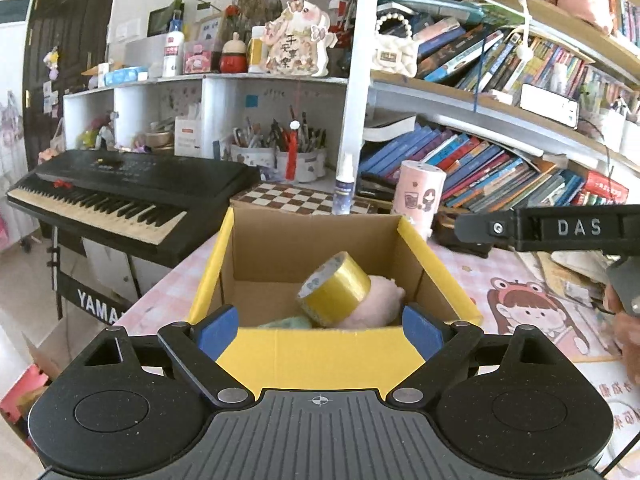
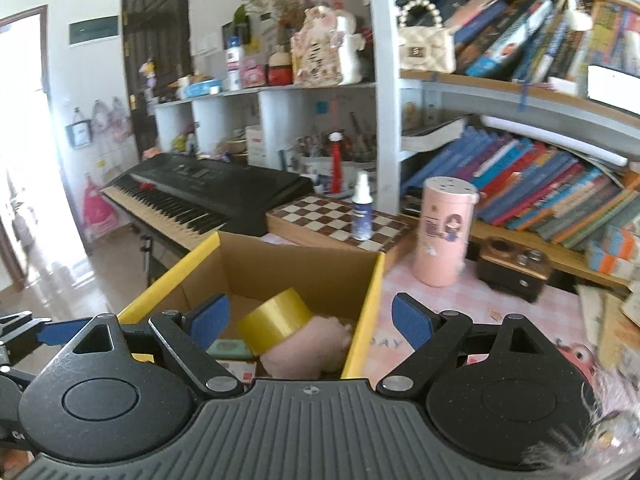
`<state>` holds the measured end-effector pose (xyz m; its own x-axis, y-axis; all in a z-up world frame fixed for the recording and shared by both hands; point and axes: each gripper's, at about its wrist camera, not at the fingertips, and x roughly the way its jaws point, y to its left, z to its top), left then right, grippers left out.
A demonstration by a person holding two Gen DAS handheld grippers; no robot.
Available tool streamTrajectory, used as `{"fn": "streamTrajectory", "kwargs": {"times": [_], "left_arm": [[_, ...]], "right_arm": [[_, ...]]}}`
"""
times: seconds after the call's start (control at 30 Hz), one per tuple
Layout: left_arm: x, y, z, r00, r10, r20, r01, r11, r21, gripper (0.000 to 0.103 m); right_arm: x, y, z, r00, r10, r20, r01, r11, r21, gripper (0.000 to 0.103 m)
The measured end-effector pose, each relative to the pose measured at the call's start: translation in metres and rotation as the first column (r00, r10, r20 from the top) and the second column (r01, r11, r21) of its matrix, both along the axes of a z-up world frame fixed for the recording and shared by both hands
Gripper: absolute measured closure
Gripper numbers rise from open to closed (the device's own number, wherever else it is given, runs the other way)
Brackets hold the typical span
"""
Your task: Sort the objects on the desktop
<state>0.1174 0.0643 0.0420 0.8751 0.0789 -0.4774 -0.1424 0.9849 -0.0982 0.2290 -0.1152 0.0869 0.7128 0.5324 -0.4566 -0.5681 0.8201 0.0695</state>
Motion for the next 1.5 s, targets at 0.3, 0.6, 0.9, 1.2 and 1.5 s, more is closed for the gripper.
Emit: {"fn": "streamTrajectory", "kwargs": {"times": [0.3, 0.6, 0.9, 1.2, 1.5], "left_arm": [[-0.045, 0.004, -0.010, 0.999, -0.048, -0.004, 0.048, 0.998, -0.042, 0.007], [-0.079, -0.005, -0.025, 0.991, -0.130, -0.008, 0.130, 0.989, -0.064, 0.002], [-0.100, -0.022, -0.037, 0.984, -0.181, -0.006, 0.179, 0.977, -0.115, 0.000], [-0.103, -0.048, -0.044, 0.972, -0.226, -0.055, 0.222, 0.972, -0.082, 0.000], [-0.100, -0.057, -0.047, 0.961, -0.261, -0.095, 0.254, 0.964, -0.078, 0.000]], "right_arm": [[-0.071, -0.023, -0.016, 0.984, -0.178, 0.020, 0.178, 0.984, 0.012, 0.013], [-0.142, -0.046, -0.047, 0.947, -0.321, 0.025, 0.322, 0.945, -0.056, 0.003], [-0.189, -0.068, -0.072, 0.877, -0.481, 0.018, 0.481, 0.874, -0.073, 0.000], [-0.208, -0.091, -0.092, 0.822, -0.567, -0.055, 0.561, 0.823, -0.087, 0.000], [-0.210, -0.093, -0.095, 0.827, -0.557, -0.080, 0.548, 0.830, -0.103, 0.000]]}}
